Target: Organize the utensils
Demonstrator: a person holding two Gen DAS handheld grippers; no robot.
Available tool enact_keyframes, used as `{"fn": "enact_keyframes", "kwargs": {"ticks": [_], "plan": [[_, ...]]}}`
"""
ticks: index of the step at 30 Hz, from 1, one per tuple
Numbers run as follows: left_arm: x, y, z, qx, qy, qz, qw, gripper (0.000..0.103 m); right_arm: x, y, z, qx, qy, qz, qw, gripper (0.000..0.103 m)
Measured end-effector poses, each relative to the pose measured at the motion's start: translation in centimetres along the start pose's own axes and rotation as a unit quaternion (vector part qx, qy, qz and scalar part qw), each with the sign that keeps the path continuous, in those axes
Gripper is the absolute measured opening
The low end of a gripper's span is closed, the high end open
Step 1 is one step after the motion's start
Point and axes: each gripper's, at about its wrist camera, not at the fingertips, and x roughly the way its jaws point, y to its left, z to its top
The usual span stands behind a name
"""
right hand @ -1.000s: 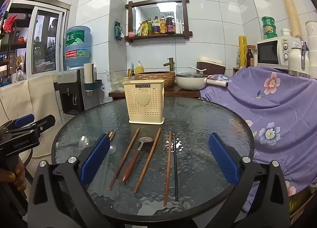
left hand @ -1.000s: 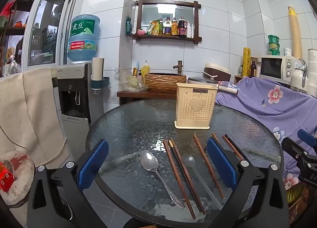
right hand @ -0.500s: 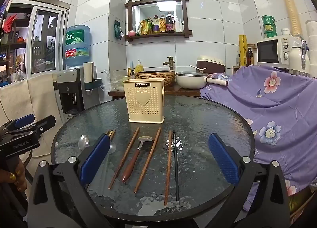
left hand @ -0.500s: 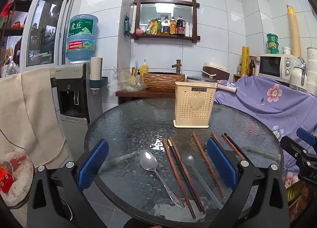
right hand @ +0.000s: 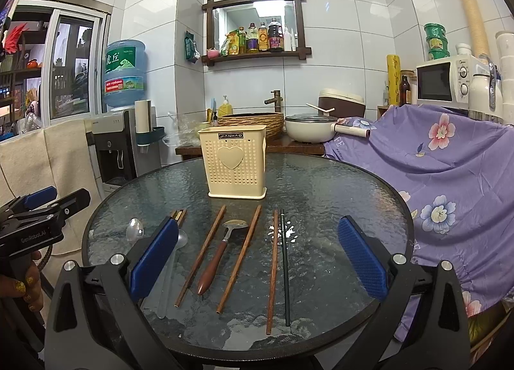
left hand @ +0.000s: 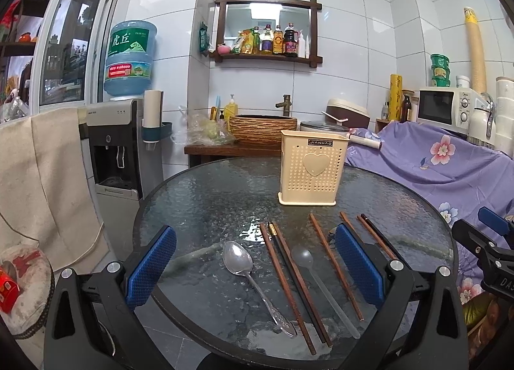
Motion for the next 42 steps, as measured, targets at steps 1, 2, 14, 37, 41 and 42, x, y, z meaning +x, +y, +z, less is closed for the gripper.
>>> {"fn": "enact_keyframes", "kwargs": {"ticks": [1, 2, 14, 37, 41, 42], "plan": [[-0.01, 0.00, -0.01, 0.000, 0.000, 0.000, 1.0000, 0.097, 0.02, 0.00, -0.01, 0.000, 0.000, 0.000, 1.000, 0.098], [-0.01, -0.01, 0.00, 0.000, 0.000, 0.000, 1.0000, 0.097, 0.02, -0.01, -0.02, 0.000, 0.000, 0.000, 1.000, 0.098], [0.03, -0.12, -0.02, 0.000, 0.001, 0.000, 1.0000, 0.097, 0.03, 0.01, 0.02, 0.000, 0.001, 0.000, 1.000, 0.098], [0.06, -0.23, -0.07, 0.001, 0.001, 0.000, 1.0000, 0.097, 0.53, 0.12, -0.20, 0.001, 0.003, 0.000, 1.000, 0.098], [0.07, -0.25, -0.07, 0.002, 0.002, 0.000, 1.0000, 0.097, 0.53, 0.12, -0.22, 0.001, 0.003, 0.000, 1.000, 0.098], [0.11, -0.28, -0.12, 0.002, 0.002, 0.000, 1.0000, 0.097, 0.51, 0.14, -0.21, 0.001, 0.002, -0.001, 1.000, 0.098]]}}
